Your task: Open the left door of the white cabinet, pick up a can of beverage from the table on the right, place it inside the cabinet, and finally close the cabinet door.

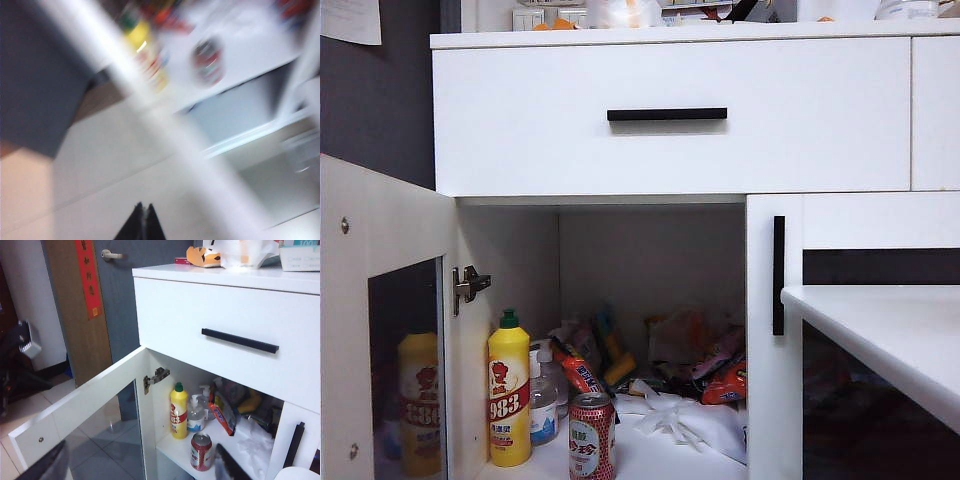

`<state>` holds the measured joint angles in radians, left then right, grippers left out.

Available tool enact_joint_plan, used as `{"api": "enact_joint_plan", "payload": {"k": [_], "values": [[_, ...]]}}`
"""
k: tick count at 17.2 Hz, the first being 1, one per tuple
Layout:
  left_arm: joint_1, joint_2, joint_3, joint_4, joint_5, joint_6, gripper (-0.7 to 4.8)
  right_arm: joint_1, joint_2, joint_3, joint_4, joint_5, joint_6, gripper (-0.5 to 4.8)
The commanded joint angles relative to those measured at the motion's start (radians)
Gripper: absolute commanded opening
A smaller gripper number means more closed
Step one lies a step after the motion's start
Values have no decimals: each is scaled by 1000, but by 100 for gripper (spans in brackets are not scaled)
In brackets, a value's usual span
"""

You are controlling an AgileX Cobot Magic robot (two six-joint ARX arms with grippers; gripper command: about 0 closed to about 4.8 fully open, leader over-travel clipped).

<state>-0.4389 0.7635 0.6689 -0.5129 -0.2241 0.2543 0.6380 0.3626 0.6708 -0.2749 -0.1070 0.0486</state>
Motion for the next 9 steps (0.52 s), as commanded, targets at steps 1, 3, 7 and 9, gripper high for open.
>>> {"api": "enact_joint_plan", "payload": {"k": [1, 3, 7, 9], "values": [[-1, 22, 4, 39, 76, -1, -6, 0, 0, 6, 17, 1, 5, 366], [-1, 39, 4, 31, 73, -11, -6, 0, -2, 6, 17, 1, 4, 366], [-1, 92, 5, 38, 85, -27, -6, 0, -6, 6, 18, 1, 4, 366], [-1, 128, 5, 53, 151, -27, -6, 0, -6, 6, 18, 1, 4, 366]]}}
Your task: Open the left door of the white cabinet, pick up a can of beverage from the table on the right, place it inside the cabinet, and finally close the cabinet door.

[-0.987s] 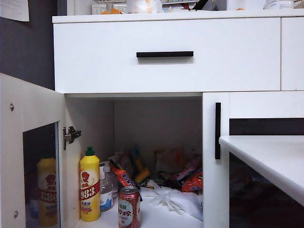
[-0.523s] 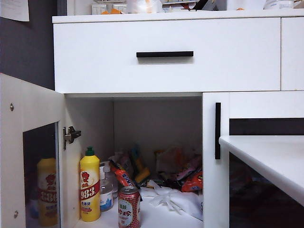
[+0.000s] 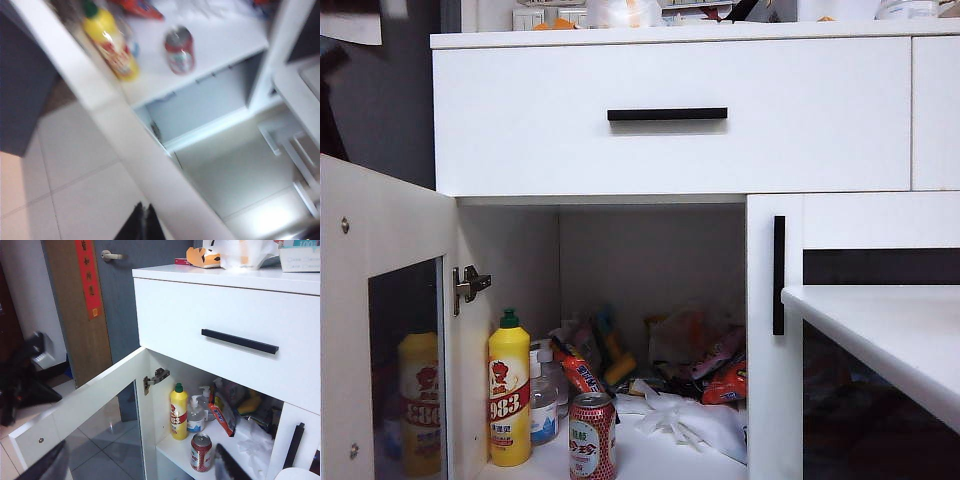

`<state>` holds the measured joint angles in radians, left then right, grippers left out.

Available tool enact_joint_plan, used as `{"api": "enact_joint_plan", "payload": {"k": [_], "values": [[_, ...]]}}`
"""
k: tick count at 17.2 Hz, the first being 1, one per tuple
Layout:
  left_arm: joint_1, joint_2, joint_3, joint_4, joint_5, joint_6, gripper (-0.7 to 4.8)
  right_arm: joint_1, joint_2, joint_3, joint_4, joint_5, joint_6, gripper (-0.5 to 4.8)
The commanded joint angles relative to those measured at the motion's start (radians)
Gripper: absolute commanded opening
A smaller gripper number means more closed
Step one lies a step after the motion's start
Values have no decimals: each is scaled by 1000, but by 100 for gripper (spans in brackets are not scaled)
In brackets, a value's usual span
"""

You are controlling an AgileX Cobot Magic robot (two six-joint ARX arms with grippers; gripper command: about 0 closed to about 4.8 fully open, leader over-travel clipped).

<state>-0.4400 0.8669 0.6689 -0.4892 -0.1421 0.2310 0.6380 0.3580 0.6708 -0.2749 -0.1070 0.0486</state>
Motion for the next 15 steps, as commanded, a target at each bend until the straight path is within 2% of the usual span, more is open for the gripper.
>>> {"api": "enact_joint_plan", "payload": {"k": [1, 4, 7, 11, 15], "values": [[0, 48, 5, 49, 114, -5, -6, 0, -2, 6, 18, 1, 4, 366], [0, 79, 5, 115, 172, -7, -6, 0, -2, 6, 18, 2, 4, 366], [0, 106, 5, 249, 218, -8, -6, 0, -2, 6, 18, 2, 4, 366], [-2, 208, 5, 406, 281, -93, -6, 0, -2, 6, 18, 5, 4, 366], [-2, 294, 13, 454, 303, -134, -6, 0, -2, 6, 18, 5, 4, 365]]}}
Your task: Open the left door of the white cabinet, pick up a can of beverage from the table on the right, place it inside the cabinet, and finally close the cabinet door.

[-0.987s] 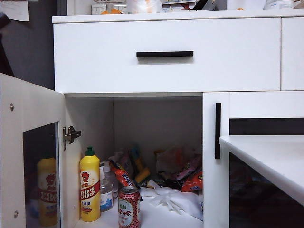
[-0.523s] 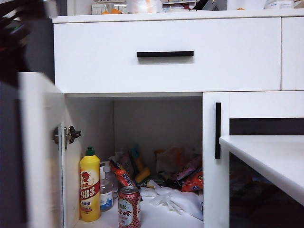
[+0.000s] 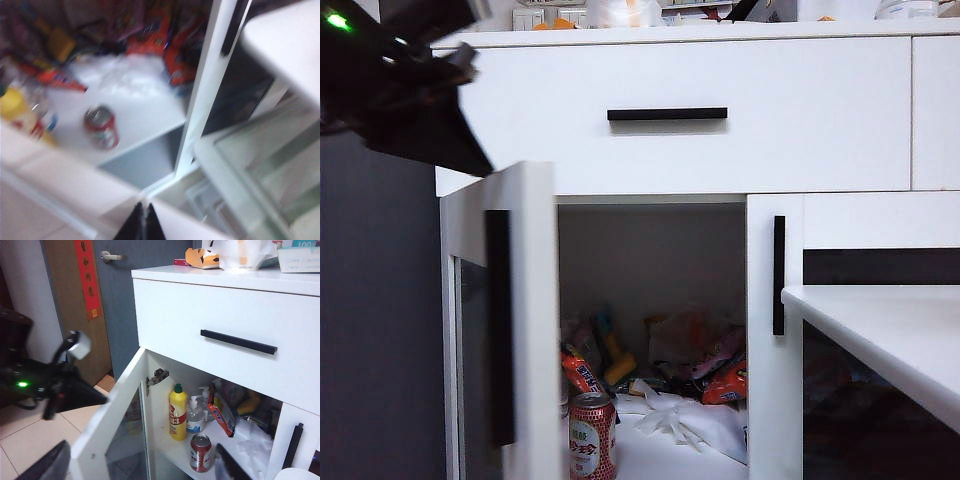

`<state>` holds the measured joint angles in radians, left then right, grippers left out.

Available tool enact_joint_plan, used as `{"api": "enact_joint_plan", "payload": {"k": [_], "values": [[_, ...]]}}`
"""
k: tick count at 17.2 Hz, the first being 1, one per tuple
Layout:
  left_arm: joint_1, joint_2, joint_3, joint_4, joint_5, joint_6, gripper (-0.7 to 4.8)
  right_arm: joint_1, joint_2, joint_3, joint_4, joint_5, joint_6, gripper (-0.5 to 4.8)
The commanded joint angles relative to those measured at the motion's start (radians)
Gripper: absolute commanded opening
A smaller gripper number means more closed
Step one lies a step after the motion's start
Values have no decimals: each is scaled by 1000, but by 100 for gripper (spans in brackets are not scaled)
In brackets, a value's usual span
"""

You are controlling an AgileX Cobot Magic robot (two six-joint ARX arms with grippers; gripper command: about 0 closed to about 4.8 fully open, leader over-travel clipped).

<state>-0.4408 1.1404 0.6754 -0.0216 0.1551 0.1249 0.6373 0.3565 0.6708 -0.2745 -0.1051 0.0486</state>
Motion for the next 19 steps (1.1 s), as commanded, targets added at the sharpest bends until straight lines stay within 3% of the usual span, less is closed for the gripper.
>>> {"api": "enact_joint_plan", "payload": {"k": [1, 5, 8, 12, 19], "values": [[-1, 20, 11, -5, 5, -34, -6, 1, 0, 6, 17, 3, 4, 365], [-1, -57, 11, -18, -140, -36, -6, 0, 0, 6, 16, 3, 4, 364], [-1, -151, 11, -138, -134, -56, -6, 0, 0, 6, 16, 4, 4, 364], [-1, -103, 11, -144, -106, -89, -6, 0, 0, 6, 17, 29, 4, 363], [-1, 77, 11, 42, -35, -104, -6, 0, 0, 6, 17, 30, 4, 363]]}}
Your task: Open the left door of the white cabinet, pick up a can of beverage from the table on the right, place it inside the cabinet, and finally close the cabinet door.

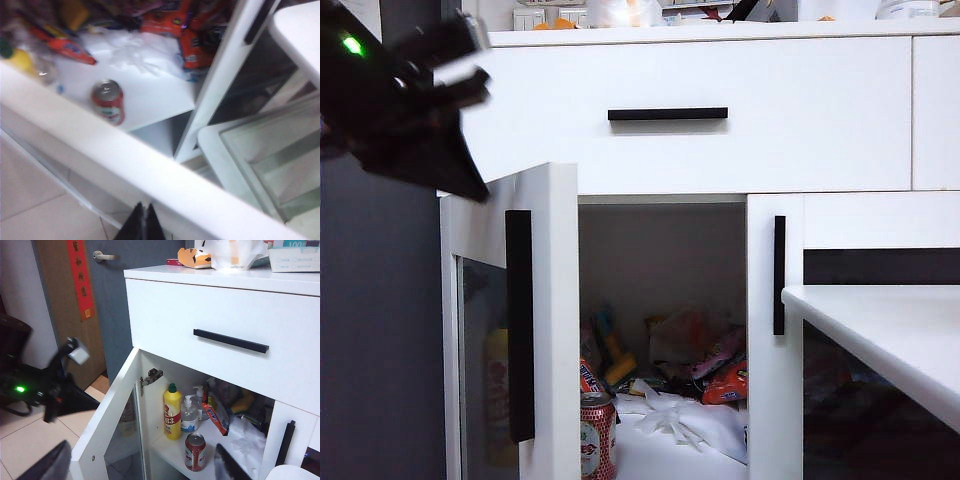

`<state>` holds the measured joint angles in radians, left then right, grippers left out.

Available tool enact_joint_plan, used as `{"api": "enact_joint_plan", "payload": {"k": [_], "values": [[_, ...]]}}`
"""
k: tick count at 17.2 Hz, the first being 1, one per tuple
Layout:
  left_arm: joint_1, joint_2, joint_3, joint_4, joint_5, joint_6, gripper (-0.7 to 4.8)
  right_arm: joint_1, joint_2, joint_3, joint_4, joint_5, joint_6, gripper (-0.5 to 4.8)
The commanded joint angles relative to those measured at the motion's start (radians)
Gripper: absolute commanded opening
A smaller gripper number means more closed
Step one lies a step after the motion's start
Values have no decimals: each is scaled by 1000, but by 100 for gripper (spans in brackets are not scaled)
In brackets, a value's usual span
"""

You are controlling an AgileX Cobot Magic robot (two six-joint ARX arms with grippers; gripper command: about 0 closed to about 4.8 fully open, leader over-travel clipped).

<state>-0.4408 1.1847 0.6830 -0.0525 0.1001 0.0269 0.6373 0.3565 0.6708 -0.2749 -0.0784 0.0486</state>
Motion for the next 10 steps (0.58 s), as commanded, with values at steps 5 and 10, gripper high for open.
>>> {"api": "enact_joint_plan", "payload": {"k": [5, 10], "values": [[-1, 124, 3, 276, 59, -5, -6, 0, 0, 6, 16, 25, 3, 364], [-2, 229, 18, 390, 65, -9, -6, 0, 0, 6, 15, 43, 3, 363]]}}
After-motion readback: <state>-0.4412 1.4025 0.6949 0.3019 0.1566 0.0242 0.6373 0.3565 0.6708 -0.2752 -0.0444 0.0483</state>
